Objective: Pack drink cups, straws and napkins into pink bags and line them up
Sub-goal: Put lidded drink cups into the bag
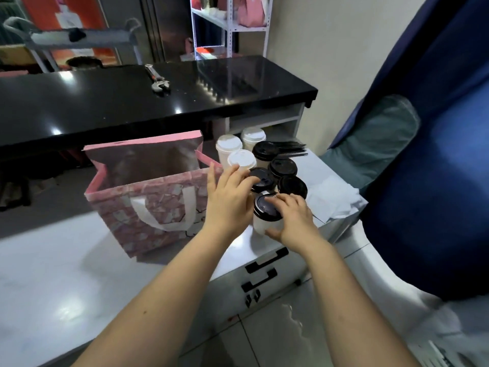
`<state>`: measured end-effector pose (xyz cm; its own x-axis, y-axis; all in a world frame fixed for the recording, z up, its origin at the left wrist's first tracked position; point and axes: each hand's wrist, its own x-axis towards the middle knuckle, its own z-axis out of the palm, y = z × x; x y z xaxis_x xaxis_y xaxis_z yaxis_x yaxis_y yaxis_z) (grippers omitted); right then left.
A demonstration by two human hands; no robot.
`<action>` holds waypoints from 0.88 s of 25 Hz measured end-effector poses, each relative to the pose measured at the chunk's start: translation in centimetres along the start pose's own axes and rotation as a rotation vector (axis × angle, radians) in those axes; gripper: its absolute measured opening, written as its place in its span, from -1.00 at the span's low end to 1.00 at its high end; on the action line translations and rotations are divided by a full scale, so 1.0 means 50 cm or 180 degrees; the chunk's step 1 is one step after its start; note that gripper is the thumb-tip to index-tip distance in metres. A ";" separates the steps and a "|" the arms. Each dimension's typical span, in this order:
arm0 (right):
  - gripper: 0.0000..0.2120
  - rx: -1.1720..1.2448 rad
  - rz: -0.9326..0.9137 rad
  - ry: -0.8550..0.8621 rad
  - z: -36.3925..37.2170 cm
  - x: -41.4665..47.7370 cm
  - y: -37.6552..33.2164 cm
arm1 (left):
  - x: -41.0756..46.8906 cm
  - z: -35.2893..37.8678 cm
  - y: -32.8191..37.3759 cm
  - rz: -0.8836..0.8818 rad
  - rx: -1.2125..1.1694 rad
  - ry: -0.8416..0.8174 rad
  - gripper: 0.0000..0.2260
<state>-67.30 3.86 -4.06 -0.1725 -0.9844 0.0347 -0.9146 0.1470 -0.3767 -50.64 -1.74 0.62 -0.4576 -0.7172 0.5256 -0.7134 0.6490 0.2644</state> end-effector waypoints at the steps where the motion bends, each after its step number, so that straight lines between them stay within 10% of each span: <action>1: -0.29 -0.0019 0.0048 0.0027 0.008 -0.006 0.005 | -0.006 0.009 -0.007 0.0076 -0.0010 0.0136 -0.71; 8: -0.24 -0.0638 0.0298 -0.0223 0.064 0.013 -0.021 | -0.056 0.060 -0.030 -0.0024 0.0079 -0.0339 -0.62; 15: -0.55 -0.0149 0.0184 0.0683 0.092 0.025 -0.047 | -0.089 0.084 -0.034 -0.0420 0.0322 -0.0983 -0.56; 22: -0.24 -0.0299 0.0258 0.0314 0.089 0.037 -0.063 | -0.097 0.076 -0.048 -0.0596 0.0374 -0.0901 -0.54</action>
<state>-63.09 1.15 -6.93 -0.2781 -0.9553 0.1002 -0.9256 0.2386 -0.2939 -48.71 -0.80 -5.64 -0.4304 -0.8735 0.2276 -0.8474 0.4778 0.2316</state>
